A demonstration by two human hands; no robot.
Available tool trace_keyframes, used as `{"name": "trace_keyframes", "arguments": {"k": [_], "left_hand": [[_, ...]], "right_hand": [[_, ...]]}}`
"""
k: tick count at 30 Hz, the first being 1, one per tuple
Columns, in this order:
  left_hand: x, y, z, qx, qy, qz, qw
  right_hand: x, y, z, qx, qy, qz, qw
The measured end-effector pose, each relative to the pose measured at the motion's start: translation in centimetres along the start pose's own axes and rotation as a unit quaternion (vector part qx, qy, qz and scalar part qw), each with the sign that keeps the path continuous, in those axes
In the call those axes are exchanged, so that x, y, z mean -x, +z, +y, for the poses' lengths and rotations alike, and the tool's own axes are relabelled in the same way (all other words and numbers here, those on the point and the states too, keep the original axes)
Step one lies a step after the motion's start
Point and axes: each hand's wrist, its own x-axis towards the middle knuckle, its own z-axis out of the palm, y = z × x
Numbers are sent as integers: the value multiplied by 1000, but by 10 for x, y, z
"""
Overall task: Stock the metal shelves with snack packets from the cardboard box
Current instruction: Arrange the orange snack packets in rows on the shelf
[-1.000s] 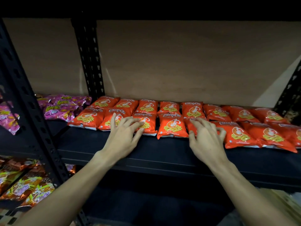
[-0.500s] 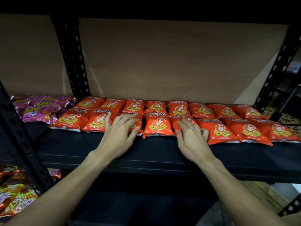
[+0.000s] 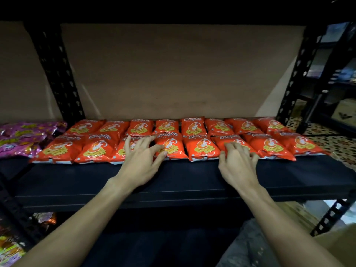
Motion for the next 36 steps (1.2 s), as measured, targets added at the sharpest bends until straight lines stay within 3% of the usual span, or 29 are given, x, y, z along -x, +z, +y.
{"name": "trace_keyframes", "arguments": {"k": [7, 13, 17, 22, 26, 30, 36], "left_hand": [[-2, -5, 30, 70, 1, 49, 996], [5, -8, 102, 251, 103, 34, 962], [27, 8, 172, 340, 169, -41, 924], [57, 52, 247, 365, 264, -173, 876], [85, 114, 309, 327, 331, -303, 832], [109, 168, 369, 273, 362, -420, 786], [112, 237, 423, 178, 361, -517, 755]], "right_hand": [[6, -15, 14, -96, -27, -37, 994], [37, -44, 46, -167, 1, 2, 986], [86, -64, 100, -174, 68, 41, 981], [164, -73, 171, -152, 147, 50, 976], [234, -67, 239, -100, 273, 3, 957], [296, -58, 307, -49, 400, -72, 912], [329, -34, 376, -16, 485, -200, 851]]}}
